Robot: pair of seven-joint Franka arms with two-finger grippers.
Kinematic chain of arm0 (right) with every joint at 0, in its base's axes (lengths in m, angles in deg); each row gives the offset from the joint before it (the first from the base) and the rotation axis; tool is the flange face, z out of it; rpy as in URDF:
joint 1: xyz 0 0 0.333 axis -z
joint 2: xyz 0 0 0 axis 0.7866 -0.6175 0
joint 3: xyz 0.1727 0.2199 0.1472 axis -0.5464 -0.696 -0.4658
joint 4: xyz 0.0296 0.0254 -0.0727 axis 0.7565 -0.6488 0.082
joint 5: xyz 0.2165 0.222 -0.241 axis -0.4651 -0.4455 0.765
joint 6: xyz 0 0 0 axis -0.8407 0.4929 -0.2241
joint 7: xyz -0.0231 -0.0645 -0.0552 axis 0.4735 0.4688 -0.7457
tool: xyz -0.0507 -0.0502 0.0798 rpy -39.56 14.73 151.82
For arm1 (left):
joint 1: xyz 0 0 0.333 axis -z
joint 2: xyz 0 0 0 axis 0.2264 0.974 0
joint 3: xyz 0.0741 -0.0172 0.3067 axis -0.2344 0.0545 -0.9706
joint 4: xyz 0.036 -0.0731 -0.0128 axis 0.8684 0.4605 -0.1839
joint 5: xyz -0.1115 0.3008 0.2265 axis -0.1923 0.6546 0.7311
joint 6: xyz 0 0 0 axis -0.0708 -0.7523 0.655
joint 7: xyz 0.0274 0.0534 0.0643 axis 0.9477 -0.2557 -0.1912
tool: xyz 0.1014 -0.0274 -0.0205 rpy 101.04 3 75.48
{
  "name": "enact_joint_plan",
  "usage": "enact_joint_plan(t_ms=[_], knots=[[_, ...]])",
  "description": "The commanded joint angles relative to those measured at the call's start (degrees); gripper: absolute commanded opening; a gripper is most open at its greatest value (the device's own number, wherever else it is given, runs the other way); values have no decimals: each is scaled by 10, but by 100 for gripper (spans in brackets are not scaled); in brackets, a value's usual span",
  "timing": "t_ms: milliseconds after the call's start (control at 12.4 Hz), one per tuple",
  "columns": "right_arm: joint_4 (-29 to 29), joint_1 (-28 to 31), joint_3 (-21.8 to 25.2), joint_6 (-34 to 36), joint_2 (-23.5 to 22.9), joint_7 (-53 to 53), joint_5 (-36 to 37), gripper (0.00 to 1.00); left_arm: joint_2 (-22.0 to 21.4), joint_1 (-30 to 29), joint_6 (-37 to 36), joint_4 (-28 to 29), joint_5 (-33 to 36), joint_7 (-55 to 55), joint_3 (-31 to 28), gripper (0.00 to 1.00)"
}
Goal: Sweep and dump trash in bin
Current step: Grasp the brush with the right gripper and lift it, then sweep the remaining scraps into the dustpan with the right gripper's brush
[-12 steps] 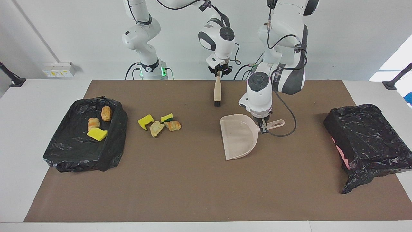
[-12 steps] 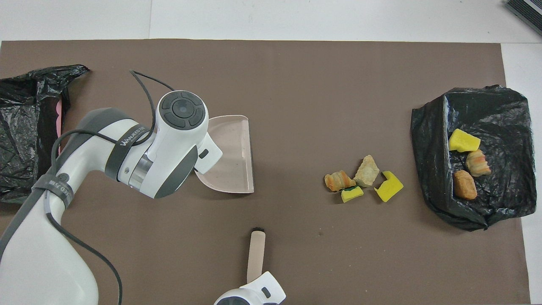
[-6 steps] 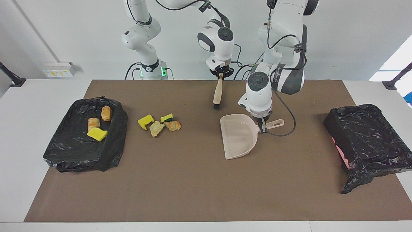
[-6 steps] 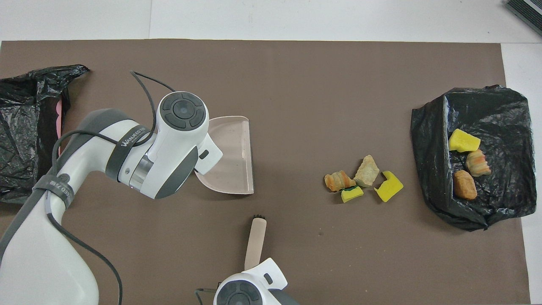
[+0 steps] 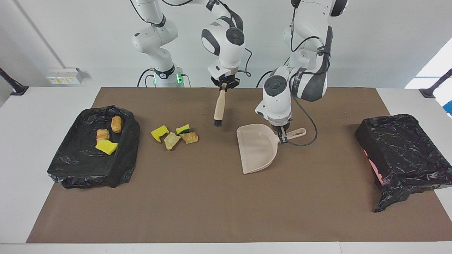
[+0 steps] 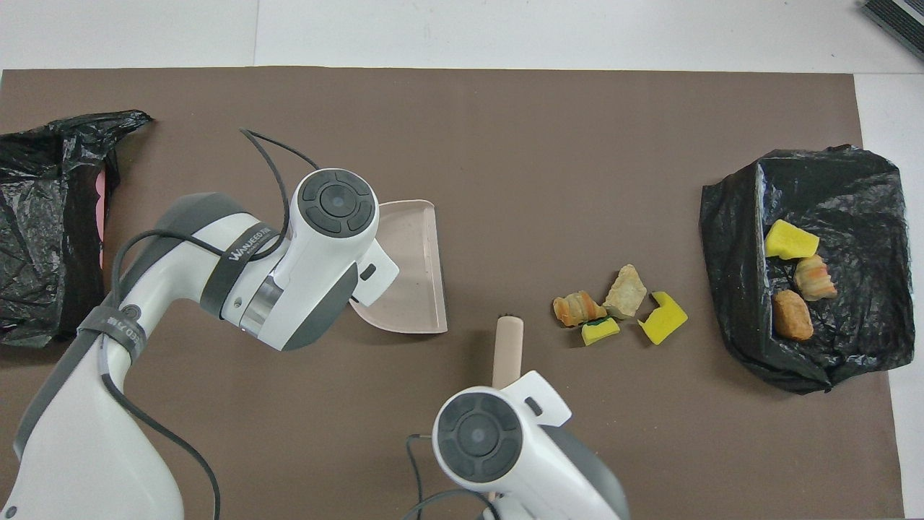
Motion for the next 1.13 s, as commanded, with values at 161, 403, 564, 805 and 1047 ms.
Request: enact_joint_plan(t_ms=[161,403,564,805,1047], knots=[[-2,168,-6,33,-6,204,117,0,-31,37,20,46,4,-56,-2,0],[-2,253,-7,63,-15,330,206,0,-37,51,41,64,-2,-107,0,0],[-12,260,-7,81,-19,339,237,0,-41,65,39,71,-2,-108,0,0],[-41,274,-9,81,-31,336,239,0,-62,84,44,107,-2,-122,0,0],[-52,257,-10,47,-53,319,181,0,-60,103,55,115,-2,-124,-1,0]])
